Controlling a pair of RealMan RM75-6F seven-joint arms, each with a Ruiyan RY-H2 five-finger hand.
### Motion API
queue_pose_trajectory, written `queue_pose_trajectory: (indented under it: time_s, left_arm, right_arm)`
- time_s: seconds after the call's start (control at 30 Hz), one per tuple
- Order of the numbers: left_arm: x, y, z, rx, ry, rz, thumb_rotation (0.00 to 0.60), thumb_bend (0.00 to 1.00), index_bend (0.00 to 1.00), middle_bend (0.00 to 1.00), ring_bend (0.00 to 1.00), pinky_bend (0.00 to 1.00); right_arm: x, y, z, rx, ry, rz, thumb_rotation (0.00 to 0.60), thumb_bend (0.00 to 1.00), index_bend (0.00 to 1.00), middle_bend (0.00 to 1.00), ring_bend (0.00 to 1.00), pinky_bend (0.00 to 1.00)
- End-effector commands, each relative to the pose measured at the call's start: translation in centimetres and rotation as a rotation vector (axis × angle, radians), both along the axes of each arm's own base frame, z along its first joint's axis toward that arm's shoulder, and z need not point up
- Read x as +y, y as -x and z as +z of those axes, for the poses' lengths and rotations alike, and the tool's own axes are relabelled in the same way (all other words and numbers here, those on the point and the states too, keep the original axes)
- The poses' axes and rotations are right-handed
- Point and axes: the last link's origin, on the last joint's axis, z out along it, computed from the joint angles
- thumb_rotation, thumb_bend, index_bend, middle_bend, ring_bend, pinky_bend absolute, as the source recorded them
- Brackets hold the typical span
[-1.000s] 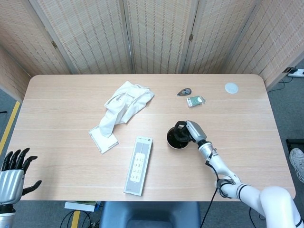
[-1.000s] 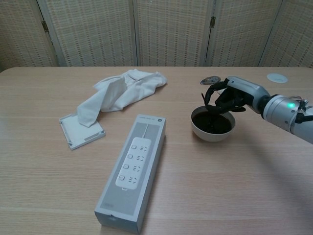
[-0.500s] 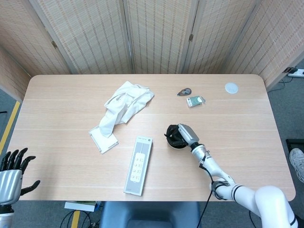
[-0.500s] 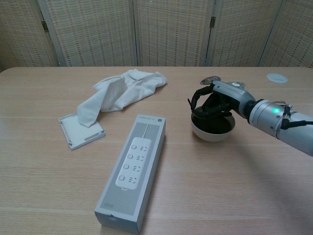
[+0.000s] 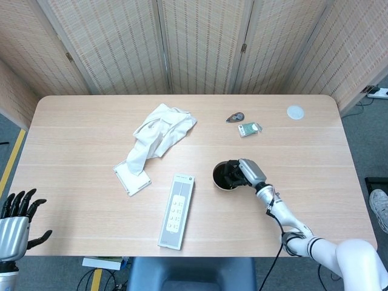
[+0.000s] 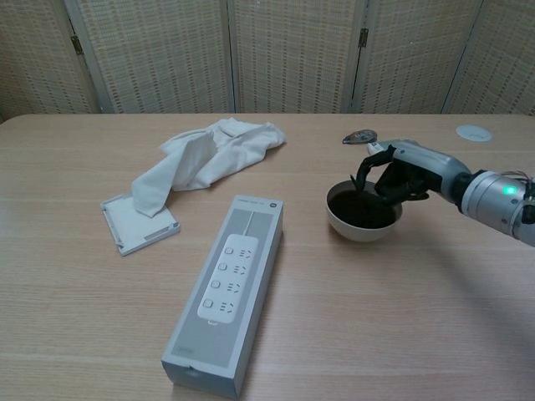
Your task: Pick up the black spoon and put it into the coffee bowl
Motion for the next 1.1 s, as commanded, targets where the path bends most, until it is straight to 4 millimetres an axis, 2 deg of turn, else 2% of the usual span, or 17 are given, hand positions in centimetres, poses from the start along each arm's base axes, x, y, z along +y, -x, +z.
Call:
queue_pose_trajectory:
  time_s: [0.03,0.27,0.43,0.8,0.93,1.1]
  left_arm:
    - [0.0,0.0,0.0,0.0,-0.002,-0.001,0.6,0.14,0.29,0.11,0.08,0.07]
    - [0.0,0.0,0.1,0.002,-0.001,0.0,0.6,0.14,0.29,0.11,0.08,0.07]
    - [0.0,0.0,0.2,0.003,-0.006,0.001,0.6,0.14,0.29,0.11,0.08,0.07]
    - [0.0,-0.1,-0.1,0.0,0.003,-0.006,0.6,0.14,0.29,0.11,0.08,0.07]
    - [-0.1,-0.1,0.0,0.001,0.002,-0.004,0.6,0.14,0.29,0.11,0.08,0.07]
    - [-0.1,-0.1,0.0,-0.001,0.001,-0.005,0.6,0.14,0.29,0.11,0.08,0.07]
  right_arm:
    - [-0.8,-0.5,-0.2,-0.002,0.014,-0.004,0.6,0.44,0.73,0.98,1.0,1.0]
    - [-1.8,-2.3,-1.3,-0.008,0.019,0.005,0.6,0.44,0.73,0.98,1.0,1.0]
    - [-1.4,-3.0,-1.9,-0.018,0.003,0.031,0.6,0.44,0.73,0.98,1.0,1.0]
    - [0.4,-1.4,-0.8,0.03,-0.024,0.067,0.6,0.44,0.73,0.98,1.0,1.0]
    - [0.1,-0.3,0.0,0.084,-0.008,0.06,0.6,0.45,0.73,0.98,1.0,1.0]
    - [-0.9,-0.2,0.2,0.093,0.018,0.04,0.6,0.45,0.74,0.99,1.0,1.0]
